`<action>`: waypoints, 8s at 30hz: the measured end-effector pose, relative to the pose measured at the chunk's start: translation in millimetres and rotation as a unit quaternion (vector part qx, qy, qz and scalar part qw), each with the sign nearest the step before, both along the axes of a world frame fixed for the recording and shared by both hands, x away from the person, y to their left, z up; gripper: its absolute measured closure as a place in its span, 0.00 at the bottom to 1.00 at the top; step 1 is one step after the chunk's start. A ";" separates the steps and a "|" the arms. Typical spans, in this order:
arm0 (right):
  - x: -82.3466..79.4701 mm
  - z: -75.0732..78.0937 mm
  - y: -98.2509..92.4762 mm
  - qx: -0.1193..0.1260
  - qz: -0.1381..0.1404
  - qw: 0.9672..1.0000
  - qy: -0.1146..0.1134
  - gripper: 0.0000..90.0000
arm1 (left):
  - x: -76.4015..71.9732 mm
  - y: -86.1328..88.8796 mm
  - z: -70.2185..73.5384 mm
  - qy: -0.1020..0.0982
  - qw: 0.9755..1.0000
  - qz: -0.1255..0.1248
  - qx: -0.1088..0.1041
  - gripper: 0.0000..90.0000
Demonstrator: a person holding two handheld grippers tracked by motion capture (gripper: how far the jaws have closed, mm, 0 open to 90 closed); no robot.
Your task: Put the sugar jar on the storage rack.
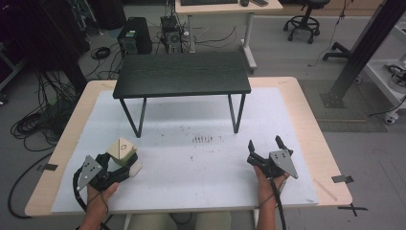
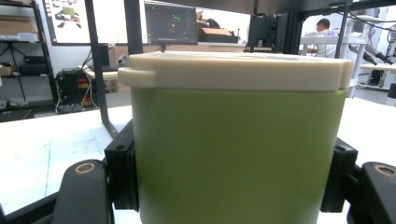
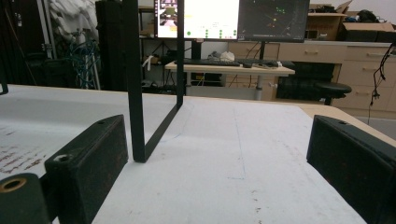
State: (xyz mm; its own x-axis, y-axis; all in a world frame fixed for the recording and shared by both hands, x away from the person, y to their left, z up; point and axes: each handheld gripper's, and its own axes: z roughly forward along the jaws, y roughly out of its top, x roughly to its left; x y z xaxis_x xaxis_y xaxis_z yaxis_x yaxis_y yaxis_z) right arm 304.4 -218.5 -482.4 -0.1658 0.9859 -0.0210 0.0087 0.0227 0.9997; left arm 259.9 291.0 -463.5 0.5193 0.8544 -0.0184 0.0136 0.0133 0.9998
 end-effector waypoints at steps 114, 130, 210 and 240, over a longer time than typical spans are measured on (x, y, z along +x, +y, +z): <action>-0.2 0.0 0.1 -0.002 0.003 1.000 -0.002 0.07 | 1.1 -3.1 2.8 0.009 1.000 0.013 0.000 0.33; -0.1 0.0 0.1 -0.002 0.004 1.000 -0.002 0.07 | -1.4 -1.3 19.6 0.009 1.000 0.018 -0.018 0.33; 1.6 0.6 -0.7 0.008 -0.004 1.000 0.009 0.08 | 43.5 -19.1 223.8 -0.042 0.993 -0.103 -0.024 0.33; 2.1 0.8 -0.8 0.009 -0.005 1.000 0.013 0.08 | 115.3 -46.8 260.6 -0.033 0.991 -0.128 -0.022 0.33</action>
State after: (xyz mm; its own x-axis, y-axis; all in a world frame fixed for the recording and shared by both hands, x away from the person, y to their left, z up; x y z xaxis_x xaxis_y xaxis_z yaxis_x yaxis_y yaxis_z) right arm 306.4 -219.3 -481.6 -0.1570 0.9876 0.0003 0.0341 0.0051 0.9994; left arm 375.2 244.2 -202.9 0.7203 0.6936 -0.0106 -0.0439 0.0609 0.9972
